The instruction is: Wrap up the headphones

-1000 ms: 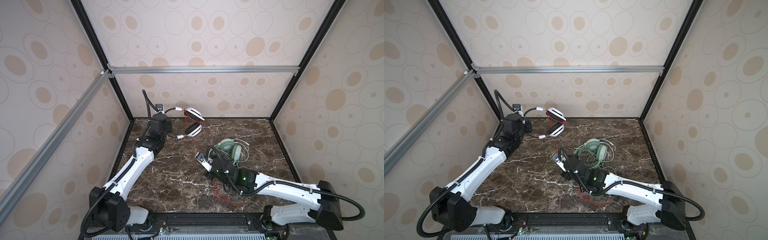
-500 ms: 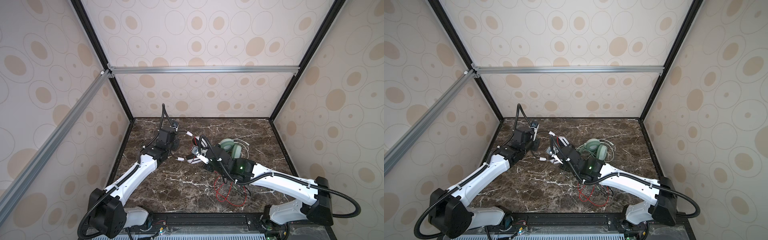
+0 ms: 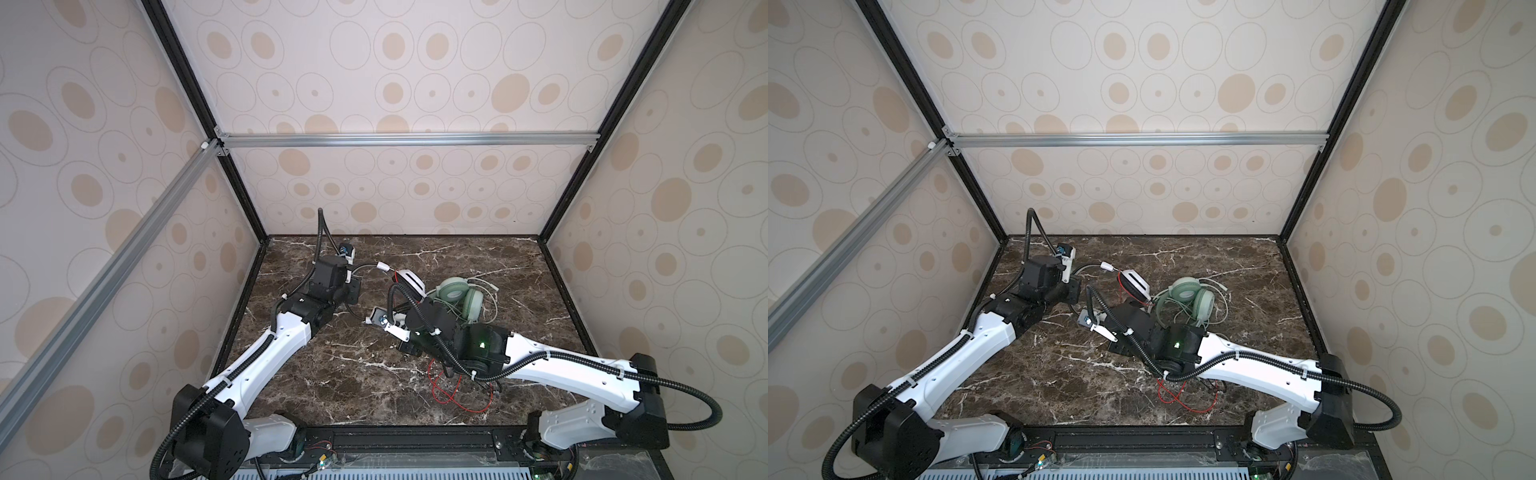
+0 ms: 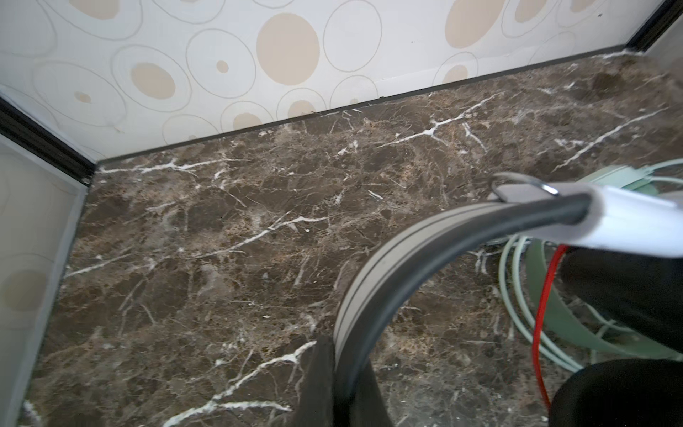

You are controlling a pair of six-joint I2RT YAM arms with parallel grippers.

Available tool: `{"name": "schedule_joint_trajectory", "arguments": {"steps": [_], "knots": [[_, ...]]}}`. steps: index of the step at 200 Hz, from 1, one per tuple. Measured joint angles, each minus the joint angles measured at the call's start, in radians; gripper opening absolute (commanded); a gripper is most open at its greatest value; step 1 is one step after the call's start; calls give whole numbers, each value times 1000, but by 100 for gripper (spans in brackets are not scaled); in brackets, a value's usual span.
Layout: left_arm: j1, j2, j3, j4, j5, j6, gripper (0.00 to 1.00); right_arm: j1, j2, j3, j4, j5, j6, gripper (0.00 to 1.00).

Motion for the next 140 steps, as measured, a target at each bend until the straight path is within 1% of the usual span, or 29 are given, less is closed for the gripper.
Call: {"name": "schedule_joint_trajectory", "arguments": {"steps": [33,89,116,140], "knots": [[32,0,0,21,80,-61,0,26,0,0,-1,-2,18,0],[70,0,0,29,153,-105,0,32,-11,0,20,-56,39,0],[82,0,0,38,156,-106,0,44,-11,0,21,-68,47,0],[82,-2,-6,42,127,-75,0,48,-12,3,20,-73,50,0]]}}
